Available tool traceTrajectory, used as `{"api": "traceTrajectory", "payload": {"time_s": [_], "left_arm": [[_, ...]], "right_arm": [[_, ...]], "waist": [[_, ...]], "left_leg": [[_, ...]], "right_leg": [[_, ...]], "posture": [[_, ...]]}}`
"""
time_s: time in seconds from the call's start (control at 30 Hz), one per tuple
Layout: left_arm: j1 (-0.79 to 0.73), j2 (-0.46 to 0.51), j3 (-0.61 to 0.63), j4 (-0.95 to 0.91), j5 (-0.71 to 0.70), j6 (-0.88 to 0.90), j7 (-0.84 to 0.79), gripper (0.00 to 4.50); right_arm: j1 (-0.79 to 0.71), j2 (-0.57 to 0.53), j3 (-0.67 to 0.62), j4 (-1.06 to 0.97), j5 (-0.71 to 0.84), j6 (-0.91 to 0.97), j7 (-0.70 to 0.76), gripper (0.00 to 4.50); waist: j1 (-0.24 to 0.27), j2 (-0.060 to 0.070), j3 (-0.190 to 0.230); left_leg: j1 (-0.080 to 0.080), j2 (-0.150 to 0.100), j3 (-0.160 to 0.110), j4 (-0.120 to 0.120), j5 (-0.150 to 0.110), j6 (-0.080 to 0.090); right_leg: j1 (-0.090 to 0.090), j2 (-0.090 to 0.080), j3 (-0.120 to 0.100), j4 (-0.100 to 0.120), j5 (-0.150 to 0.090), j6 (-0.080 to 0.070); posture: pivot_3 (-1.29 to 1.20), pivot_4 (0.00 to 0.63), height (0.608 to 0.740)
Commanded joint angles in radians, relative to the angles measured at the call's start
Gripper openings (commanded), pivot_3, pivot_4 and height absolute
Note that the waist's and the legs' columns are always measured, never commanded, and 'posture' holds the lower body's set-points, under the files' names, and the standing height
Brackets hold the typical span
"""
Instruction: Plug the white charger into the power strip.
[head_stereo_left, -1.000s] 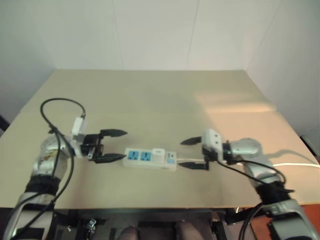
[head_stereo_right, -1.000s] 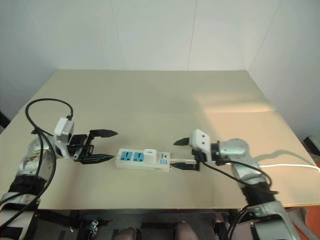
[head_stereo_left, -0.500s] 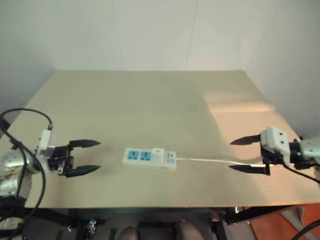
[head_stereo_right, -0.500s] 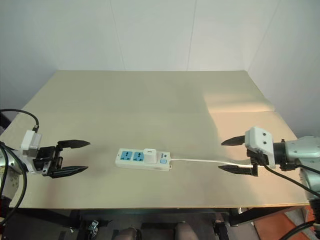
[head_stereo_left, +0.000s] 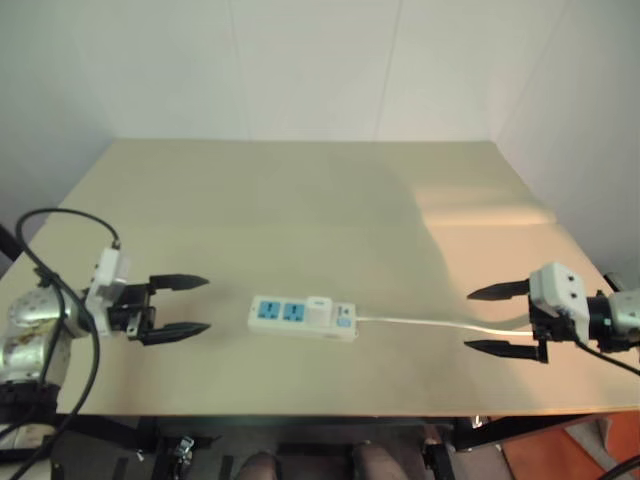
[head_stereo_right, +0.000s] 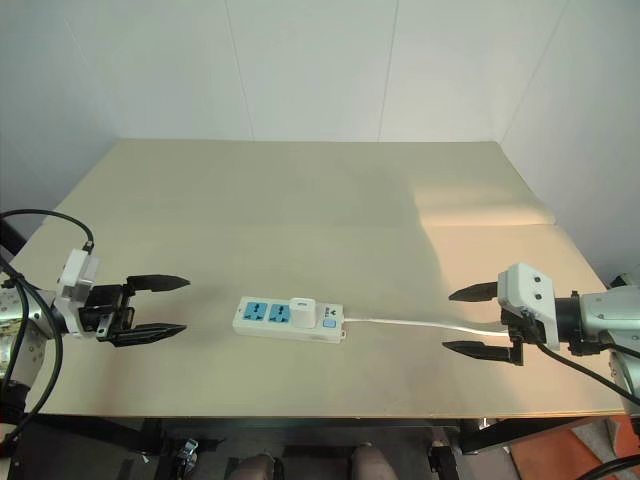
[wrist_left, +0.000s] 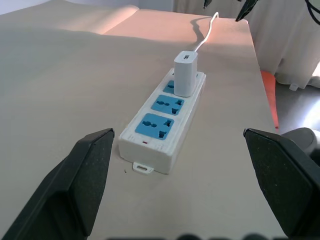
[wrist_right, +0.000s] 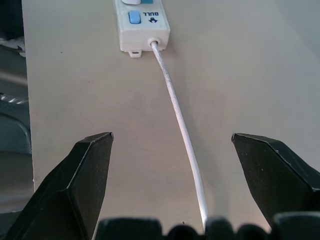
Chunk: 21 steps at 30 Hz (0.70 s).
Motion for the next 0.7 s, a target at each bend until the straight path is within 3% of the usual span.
{"api": "traceTrajectory", "payload": {"time_s": [0.03,0.7], "left_arm": [[-0.036,-0.008,0.02,0.011,0.01,-0.023,-0.026,4.5],[-0.002,0.002,0.037,-0.007,-0.007,-0.04,-0.03,4.5]], "right_arm": [[0.005,-0.014,-0.042,-0.022,0.012,-0.01,-0.009,4.45],[-0.032,-0.006,-0.011,-0.002,0.002,-0.019,-0.004,4.45]], "waist": [[0.0,0.0,0.0],[0.001,0.0,0.0]], "left_leg": [[0.0,0.0,0.0,0.0,0.0,0.0],[0.0,0.0,0.0,0.0,0.0,0.0]], "right_leg": [[0.0,0.0,0.0,0.0,0.0,0.0],[0.0,0.0,0.0,0.0,0.0,0.0]], "posture": [[0.0,0.15,0.74],[0.0,0.15,0.74]]}}
